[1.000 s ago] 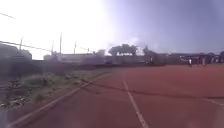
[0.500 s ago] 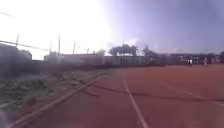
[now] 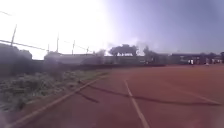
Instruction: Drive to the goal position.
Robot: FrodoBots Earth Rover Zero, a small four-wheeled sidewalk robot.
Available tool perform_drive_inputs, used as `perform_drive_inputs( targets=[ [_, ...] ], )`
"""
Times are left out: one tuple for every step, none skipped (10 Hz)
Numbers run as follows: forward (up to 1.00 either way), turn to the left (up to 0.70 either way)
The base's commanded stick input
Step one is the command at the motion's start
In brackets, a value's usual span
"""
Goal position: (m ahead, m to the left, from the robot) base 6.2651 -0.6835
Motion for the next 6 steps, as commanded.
perform_drive_inputs(
  targets=[
    [0.50, -0.09],
    [0.50, -0.28],
    [0.50, -0.47],
    [0.50, -0.50],
    [0.50, -0.50],
    [0.50, -0.49]
  ],
)
